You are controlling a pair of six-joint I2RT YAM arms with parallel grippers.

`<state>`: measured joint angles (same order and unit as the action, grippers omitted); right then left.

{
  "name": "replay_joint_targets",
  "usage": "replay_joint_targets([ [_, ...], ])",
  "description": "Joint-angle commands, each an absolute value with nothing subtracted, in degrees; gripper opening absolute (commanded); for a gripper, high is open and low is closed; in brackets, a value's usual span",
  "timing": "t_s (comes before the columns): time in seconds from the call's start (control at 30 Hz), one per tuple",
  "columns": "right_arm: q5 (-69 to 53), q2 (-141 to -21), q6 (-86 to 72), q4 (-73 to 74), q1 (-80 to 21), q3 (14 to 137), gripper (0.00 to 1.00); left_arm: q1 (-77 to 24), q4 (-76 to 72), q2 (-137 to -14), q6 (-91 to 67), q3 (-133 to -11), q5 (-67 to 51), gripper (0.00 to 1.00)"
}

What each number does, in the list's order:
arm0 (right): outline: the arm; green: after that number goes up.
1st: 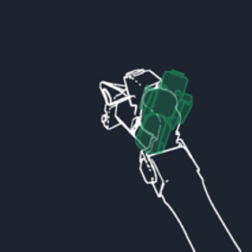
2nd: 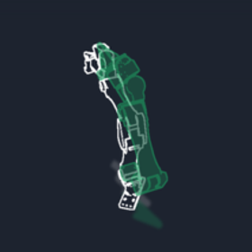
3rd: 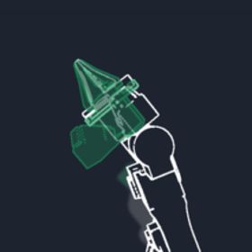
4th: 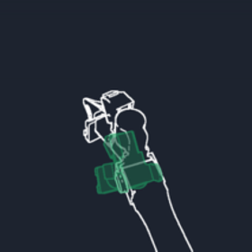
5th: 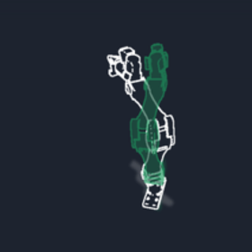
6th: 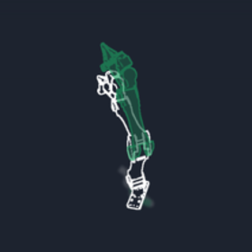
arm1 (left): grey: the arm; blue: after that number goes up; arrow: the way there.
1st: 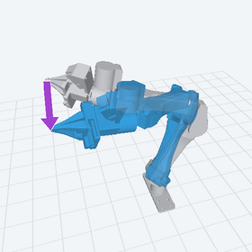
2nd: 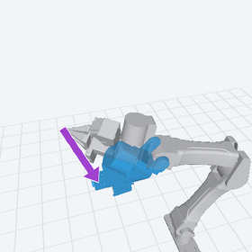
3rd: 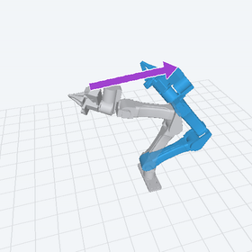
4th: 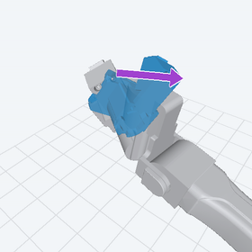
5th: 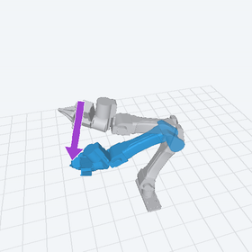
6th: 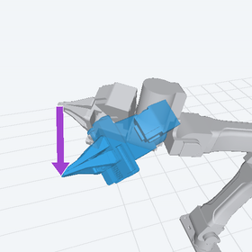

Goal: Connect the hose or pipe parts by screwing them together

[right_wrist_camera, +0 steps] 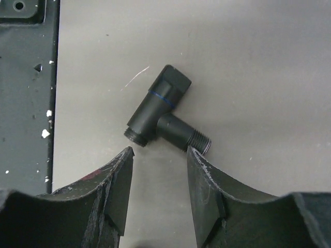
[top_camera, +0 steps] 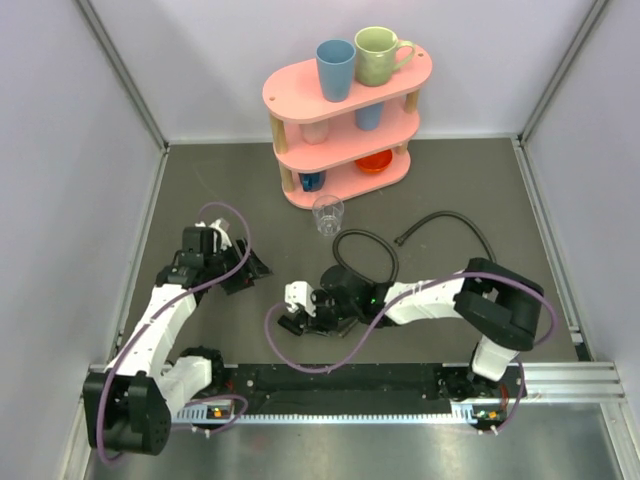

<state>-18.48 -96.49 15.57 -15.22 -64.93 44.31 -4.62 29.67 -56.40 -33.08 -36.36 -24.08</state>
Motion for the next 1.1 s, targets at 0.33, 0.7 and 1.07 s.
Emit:
replay_joint_targets([
  [0.33, -29.09, -106.43, 30.41, -4.84, -63.28, 58.27, 0.48, -3.96, 27.69, -56.25, -35.51, -32.7, -22.5, 0.68],
  [0.7, -27.43, -109.16, 27.78, -3.51, -63.02, 60.47, 0.24, -3.87, 27.51, -56.51, -35.33, -33.22, -22.58, 0.68],
  [1.07, -15.91, -93.98, 17.68, -24.67, -59.51, 46.33, 0.0, -3.87, 24.97, -54.68, -29.98, -33.4, -35.67, 0.65],
])
